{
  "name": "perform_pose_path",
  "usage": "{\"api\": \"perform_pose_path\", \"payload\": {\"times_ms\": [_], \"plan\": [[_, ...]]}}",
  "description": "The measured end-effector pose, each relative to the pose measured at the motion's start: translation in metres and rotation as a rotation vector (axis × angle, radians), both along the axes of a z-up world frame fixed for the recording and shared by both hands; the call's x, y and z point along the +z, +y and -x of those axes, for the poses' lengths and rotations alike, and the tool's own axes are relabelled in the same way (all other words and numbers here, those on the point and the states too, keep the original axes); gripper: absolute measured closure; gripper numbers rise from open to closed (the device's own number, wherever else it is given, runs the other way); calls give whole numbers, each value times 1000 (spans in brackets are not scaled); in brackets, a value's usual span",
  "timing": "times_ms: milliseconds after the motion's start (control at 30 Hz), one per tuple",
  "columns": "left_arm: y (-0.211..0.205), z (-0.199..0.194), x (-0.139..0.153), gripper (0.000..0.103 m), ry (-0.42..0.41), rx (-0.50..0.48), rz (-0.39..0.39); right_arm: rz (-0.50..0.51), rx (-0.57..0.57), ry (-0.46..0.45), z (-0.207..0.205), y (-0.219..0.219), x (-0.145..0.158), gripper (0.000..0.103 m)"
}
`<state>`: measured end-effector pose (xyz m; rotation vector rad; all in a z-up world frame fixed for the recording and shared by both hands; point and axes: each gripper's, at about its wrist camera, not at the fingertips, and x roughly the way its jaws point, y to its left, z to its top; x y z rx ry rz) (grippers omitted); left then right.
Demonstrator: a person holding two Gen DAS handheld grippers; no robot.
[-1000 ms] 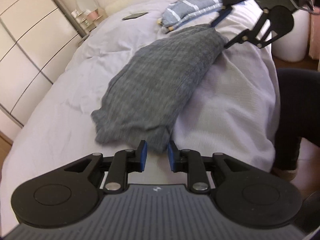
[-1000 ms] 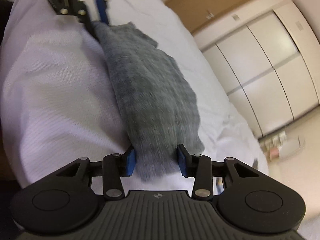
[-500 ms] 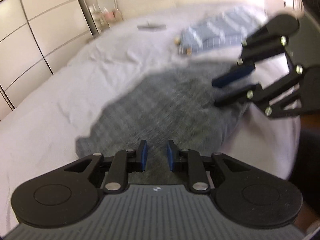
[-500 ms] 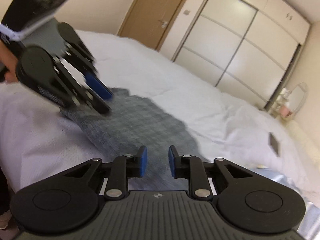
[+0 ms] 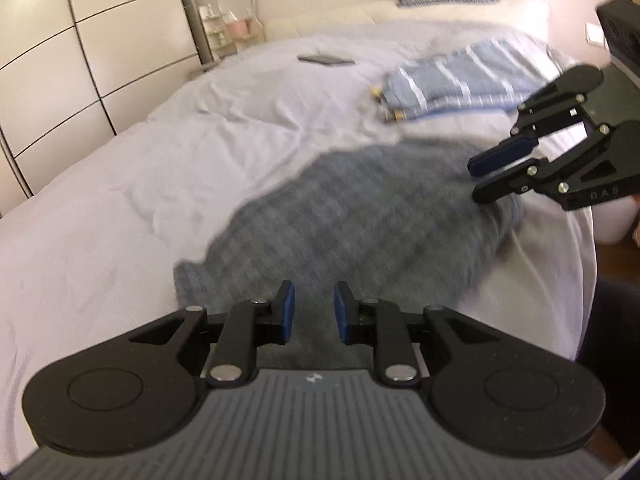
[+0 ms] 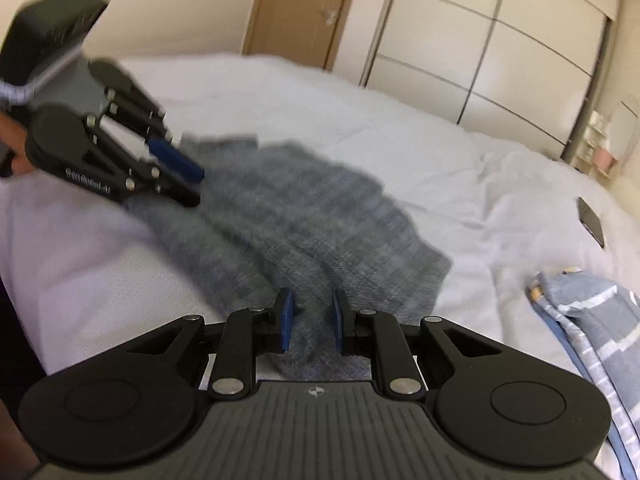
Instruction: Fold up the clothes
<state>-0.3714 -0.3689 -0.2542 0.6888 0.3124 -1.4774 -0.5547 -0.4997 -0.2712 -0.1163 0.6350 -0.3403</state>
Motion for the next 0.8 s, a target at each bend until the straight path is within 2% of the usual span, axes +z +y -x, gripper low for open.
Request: {"api": "perform_pose_path", "payload": {"times_ms": [67, 133, 200, 267, 367, 400, 433, 467, 500, 533, 567, 633, 700, 800], "plan": [[-8, 0, 4, 84, 3, 5, 12, -13, -22, -32, -4, -3, 6, 86], [-22, 2, -4, 84, -4, -6, -27, -24, -42, -54, -10, -7, 10, 86], [-32, 2, -18, 83, -24, -18, -75, -16, -47, 3, -24, -11, -5, 86], [-34, 1, -24, 83, -32, -23, -81, -7, -40, 45, -33, -16, -20, 87], [-27, -6, -13, 82, 23, 2, -56, -26, -36, 40, -33, -23, -16, 87], [-23, -14, -7, 82, 53, 27, -32, -44, -45, 5, -26, -24, -9, 87], [-18, -22, -1, 75, 83, 54, -7, -62, -53, -29, -19, -26, -1, 86], [-14, -30, 4, 59, 114, 81, 19, -79, -61, -64, -12, -27, 6, 82], [-9, -37, 10, 52, 144, 107, 44, -101, -76, -97, -5, -30, 12, 76], [-8, -50, 13, 44, 183, 147, 58, -133, -105, -129, 2, -37, 14, 62], [-7, -62, 15, 43, 223, 187, 71, -164, -135, -161, 8, -44, 17, 51], [-11, -87, 14, 43, 311, 258, 57, -235, -193, -216, 20, -59, 20, 50], [-17, -111, 10, 46, 411, 322, 28, -346, -242, -228, 23, -78, 15, 50], [-26, -133, 0, 47, 520, 347, -39, -492, -276, -249, 24, -95, 6, 50]]}}
